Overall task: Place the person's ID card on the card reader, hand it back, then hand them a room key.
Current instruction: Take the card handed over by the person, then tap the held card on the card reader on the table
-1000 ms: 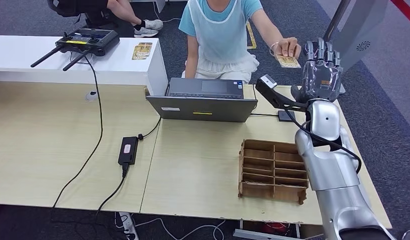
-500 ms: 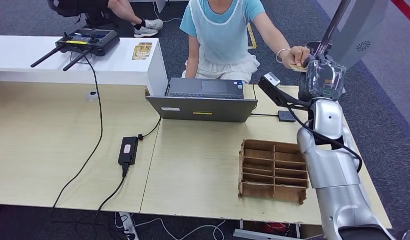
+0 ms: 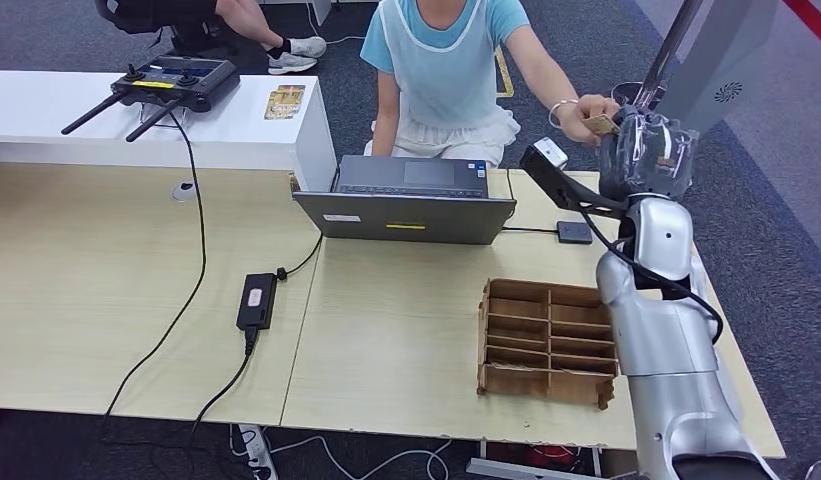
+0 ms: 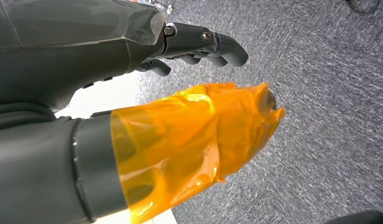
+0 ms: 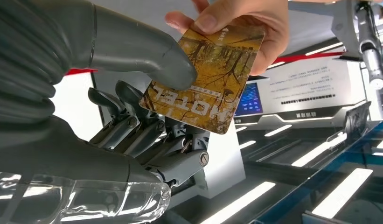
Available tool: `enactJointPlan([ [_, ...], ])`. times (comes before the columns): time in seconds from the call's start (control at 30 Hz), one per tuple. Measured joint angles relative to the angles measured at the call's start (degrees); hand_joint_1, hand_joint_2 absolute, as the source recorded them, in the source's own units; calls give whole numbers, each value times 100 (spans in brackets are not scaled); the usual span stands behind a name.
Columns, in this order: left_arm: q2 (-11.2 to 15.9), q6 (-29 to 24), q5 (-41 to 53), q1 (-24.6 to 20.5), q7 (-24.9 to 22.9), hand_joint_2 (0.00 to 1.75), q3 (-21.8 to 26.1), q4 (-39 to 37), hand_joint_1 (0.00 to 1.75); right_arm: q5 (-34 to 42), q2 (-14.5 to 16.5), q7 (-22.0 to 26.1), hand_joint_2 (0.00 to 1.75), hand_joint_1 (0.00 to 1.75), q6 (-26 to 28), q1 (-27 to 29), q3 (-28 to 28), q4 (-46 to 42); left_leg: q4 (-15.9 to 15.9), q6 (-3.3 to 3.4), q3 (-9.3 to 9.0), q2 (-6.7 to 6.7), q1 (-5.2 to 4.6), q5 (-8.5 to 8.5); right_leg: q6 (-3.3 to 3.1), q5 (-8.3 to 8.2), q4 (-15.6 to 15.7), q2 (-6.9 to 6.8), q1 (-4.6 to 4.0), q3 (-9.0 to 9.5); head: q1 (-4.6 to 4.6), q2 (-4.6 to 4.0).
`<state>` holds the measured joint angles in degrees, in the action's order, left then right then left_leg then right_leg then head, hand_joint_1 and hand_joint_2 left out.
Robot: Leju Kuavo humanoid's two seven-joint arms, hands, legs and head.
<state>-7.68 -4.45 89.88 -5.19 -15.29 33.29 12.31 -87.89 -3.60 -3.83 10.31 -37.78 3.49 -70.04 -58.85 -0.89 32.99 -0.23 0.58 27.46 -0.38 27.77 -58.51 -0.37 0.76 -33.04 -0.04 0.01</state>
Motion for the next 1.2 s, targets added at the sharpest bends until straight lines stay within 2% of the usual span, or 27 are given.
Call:
enactJointPlan([
  [0.23, -7, -10, 1, 5, 28, 0, 0, 0, 0, 605, 320, 312, 175, 175, 85, 175, -567, -745, 0, 0, 1, 1, 0, 0, 0, 0, 0, 1, 0, -4, 0, 0],
  [0.37, -3, 9, -20, 12, 50, 0, 5, 0, 0, 1169, 494, 439, 175, 175, -101, 200, -967, -1146, 0, 0, 2, 1, 0, 0, 0, 0, 0, 1, 0, -4, 0, 0],
  [0.47, 2, 3, -52, 21, 51, 0, 15, 0, 0, 1768, 570, 561, 175, 175, -428, 200, -1270, -1328, 0, -1, 2, 0, 0, -1, 0, 0, 0, 1, 0, -3, 0, 0],
  [0.67, 44, -34, -190, 88, 54, 0, 119, 0, 0, 3550, 566, 860, 175, 175, -1477, 199, -1887, -1298, 0, -1, 3, 0, -1, -1, 1, -1, 3, 1, 1, -3, 1, 1],
  [0.87, 89, -53, -302, 145, 99, 0, 298, 0, 0, 5254, 71, 1215, 175, 175, -2314, 272, -2163, -771, -1, 0, 5, -6, -1, 0, 1, -1, 6, -7, 1, -4, 1, -1],
  [1.2, 140, -52, -340, 192, 84, 0, 522, 0, 0, 7320, -1229, 1573, 175, 175, -3134, 1167, -2158, -111, -2, 2, 16, -27, -1, 2, 4, 1, 11, -22, 1, -9, 0, 1],
])
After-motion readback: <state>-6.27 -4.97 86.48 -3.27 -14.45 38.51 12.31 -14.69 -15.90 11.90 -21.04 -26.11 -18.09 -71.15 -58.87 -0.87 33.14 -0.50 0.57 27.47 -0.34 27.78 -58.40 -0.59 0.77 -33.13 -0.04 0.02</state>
